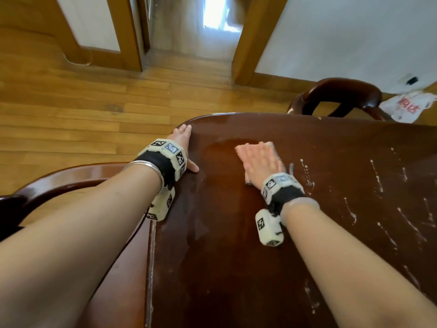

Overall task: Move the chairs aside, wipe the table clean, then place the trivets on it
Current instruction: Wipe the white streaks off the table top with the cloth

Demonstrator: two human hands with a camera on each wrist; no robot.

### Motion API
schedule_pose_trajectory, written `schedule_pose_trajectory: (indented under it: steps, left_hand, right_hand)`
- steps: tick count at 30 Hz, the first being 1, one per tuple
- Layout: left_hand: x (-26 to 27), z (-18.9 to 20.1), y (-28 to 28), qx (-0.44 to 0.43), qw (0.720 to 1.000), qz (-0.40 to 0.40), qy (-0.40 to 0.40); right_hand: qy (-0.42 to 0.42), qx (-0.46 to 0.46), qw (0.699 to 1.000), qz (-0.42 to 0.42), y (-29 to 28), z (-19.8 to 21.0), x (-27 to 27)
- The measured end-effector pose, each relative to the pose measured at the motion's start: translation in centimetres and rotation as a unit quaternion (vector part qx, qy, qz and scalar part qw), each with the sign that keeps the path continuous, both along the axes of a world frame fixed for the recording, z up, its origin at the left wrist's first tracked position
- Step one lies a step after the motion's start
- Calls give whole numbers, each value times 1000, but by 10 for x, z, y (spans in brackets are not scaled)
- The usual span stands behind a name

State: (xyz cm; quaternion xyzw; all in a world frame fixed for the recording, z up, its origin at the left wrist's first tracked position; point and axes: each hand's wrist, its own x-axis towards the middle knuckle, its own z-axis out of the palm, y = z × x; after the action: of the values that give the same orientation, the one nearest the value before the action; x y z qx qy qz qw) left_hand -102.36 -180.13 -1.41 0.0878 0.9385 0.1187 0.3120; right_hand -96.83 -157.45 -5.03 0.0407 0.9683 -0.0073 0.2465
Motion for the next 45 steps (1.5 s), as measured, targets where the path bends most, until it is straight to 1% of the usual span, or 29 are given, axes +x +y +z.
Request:
schedule_pose_trajectory:
  steps: [1,2,3,4,6,7,9,11,13,15,16,18,21,24,26,27,29,30,32,34,37,38,40,42,45]
  left_hand:
    - [-2,1,1,-1,1000,-1,7]
    - [-4,1,1,-4,1000,-4,10]
    - [-6,0,2,-7,1000,-7,8]
    - [-7,-1,3,-10,1000,-10,6]
    - [-10,-1,6,-16,1000,-16,0]
    - [-11,0,6,-18,1000,-19,-1]
    - [-13,0,5,-15,1000,-24,1]
    - [-12,-3,4,-9,1000,-20,0]
    - [-13,-6,2,-3,1000,-16,4]
    - [-15,-8,2,0,1000,-17,3]
    - [-16,-8,2,0,1000,-18,0]
    - [-17,-9,2,0,1000,-16,-6]
    - [-17,-9,2,3,1000,-16,-7]
    - [-17,-9,2,4,1000,-13,-7]
    - [-16,-9,2,9,1000,-9,-7]
    - [-16,-10,2,10,1000,-7,-6]
    - [-16,-9,2,9,1000,-6,-7]
    - [-16,-9,3,7,1000,-6,-11]
    - [-17,-9,4,1,1000,-9,-13]
    - [-17,-8,4,-2,1000,-8,-12]
    - [-17,-9,3,-1,1000,-9,-7]
    - [-16,-9,3,1,1000,-7,-2]
    - [-14,-9,2,8,1000,-3,5]
    - [-9,-8,1,15,1000,-1,10]
    - [5,-8,-2,3,1000,-12,20]
  right_hand:
    - [9,3,998,-55,3,-1,-11]
    - [11,4,997,-80,-5,0,-19]
    - [16,-4,997,-82,-18,-1,-24]
    - [21,-9,998,-61,-33,-1,-27]
    - [9,-21,999,27,-54,5,-23]
    - [0,-28,998,63,-53,6,-21]
    - [-24,-29,996,84,-34,8,-21]
    - [-15,3,998,67,-10,8,-34]
    - [-8,28,999,13,-3,8,-57]
    - [7,-2,998,-56,-14,6,-80]
    - [9,-8,998,-66,-24,4,-90]
    - [25,-18,999,-35,-42,-4,-101]
    - [1,-12,999,38,-59,1,-86]
    - [-34,-4,996,87,-39,11,-61]
    - [-27,19,994,104,-20,5,-68]
    - [-31,24,995,87,-15,3,-79]
    - [-24,13,1000,16,-20,-4,-104]
    - [-16,10,1000,11,-30,-7,-110]
    - [7,-1,999,35,-57,-9,-106]
    - [9,-11,998,67,-74,-2,-85]
    - [-2,-29,996,81,-46,10,-45]
    - [-6,-26,997,68,-31,12,-38]
    - [-14,-21,1000,0,-4,12,-36]
    - [-7,-1,1000,-29,0,2,-37]
    - [21,-6,1000,17,-32,-9,-22]
